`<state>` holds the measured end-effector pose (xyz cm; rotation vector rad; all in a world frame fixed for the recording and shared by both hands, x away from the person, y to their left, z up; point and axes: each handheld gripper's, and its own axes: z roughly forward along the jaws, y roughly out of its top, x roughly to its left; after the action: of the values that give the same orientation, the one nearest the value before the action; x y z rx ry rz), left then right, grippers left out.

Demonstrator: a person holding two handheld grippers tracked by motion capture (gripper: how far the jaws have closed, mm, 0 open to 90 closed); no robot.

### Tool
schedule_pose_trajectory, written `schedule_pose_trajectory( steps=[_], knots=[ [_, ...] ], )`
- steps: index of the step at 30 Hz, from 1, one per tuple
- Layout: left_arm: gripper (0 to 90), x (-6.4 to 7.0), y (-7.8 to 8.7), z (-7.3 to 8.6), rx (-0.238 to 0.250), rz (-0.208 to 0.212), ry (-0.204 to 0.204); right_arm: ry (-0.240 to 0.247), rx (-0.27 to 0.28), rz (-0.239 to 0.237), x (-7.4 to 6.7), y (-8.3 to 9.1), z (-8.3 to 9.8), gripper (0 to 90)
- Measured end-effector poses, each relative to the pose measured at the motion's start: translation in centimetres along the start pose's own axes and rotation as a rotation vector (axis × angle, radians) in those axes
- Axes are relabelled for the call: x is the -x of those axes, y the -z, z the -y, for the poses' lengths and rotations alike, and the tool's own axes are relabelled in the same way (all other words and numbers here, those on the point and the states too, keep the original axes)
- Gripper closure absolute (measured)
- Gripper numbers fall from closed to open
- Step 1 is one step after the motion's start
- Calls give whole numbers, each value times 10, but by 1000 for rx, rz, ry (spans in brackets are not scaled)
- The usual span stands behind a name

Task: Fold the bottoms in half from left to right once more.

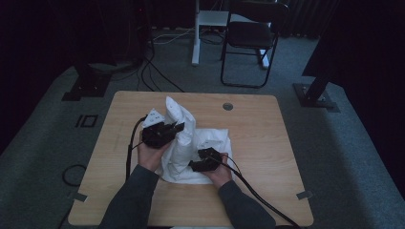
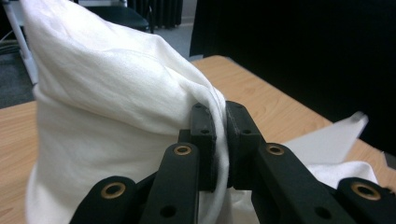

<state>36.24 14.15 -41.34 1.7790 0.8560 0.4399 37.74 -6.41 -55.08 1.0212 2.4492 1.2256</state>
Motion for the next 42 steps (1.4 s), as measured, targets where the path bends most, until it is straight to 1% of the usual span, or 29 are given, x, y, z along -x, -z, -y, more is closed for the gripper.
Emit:
schedule_pose_trajectory(
  steps=[1,2,3,4,5,6,7,8,9,10,11,13,14,16,17,19,21,23,24,25,26,27,30,32,35,37,38,40,42],
  knots=[
    [838,0,0,0,0,0,0,16,10,2,1,7,-1,316],
    [838,1,0,1,-3,5,-5,27,36,10,2,16,-1,326],
    [837,2,1,1,-4,4,-10,29,58,27,5,28,1,334],
    [837,2,1,1,-4,3,-13,37,66,68,10,38,5,343],
    [837,2,1,1,-4,3,-13,38,54,122,17,46,8,345],
    [837,4,1,2,-1,7,-7,25,33,159,23,50,12,344],
    [837,4,1,2,-1,7,-7,25,33,159,23,50,12,344],
    [837,5,0,2,1,13,-4,8,12,168,30,51,17,344],
    [837,7,-3,2,0,20,-4,1,-12,165,34,49,20,345],
    [837,10,-5,3,1,29,-3,17,-59,178,35,41,25,355],
    [837,12,-7,3,-2,36,-10,31,-79,180,34,33,28,363],
    [838,16,-11,2,-12,45,-16,-5,-41,143,34,27,29,382],
    [837,19,-15,2,-18,54,-21,-14,-29,140,33,25,29,392],
    [837,24,-21,2,-27,61,-28,17,-16,113,28,21,27,434],
    [837,26,-24,2,-31,65,-32,40,-19,87,26,19,26,433],
    [837,30,-30,5,-41,72,-35,60,-30,47,26,22,24,403],
    [837,34,-35,9,-50,87,-36,50,15,45,30,35,26,403],
    [836,39,-41,14,-66,96,-45,13,67,65,39,54,28,406],
    [836,41,-44,17,-77,101,-48,1,80,90,45,64,30,406],
    [835,41,-44,17,-77,101,-48,1,80,90,45,64,30,406],
    [835,46,-52,25,-94,115,-42,-14,85,113,51,72,31,406],
    [835,48,-57,29,-105,121,-33,-40,103,157,63,90,31,409],
    [833,55,-71,45,-147,138,-18,-70,164,183,75,112,28,417],
    [832,61,-81,56,-178,141,-21,-84,206,187,79,124,24,420],
    [830,65,-93,71,-216,143,-11,-92,250,174,79,136,17,415],
    [829,68,-99,78,-231,139,-1,-86,272,161,74,140,12,407],
    [828,71,-102,82,-241,135,-7,-79,286,152,71,141,8,401],
    [824,75,-106,88,-256,130,-16,-60,304,128,63,140,-2,385],
    [816,77,-107,89,-263,133,-24,-48,294,119,59,134,-10,370]
  ],
)
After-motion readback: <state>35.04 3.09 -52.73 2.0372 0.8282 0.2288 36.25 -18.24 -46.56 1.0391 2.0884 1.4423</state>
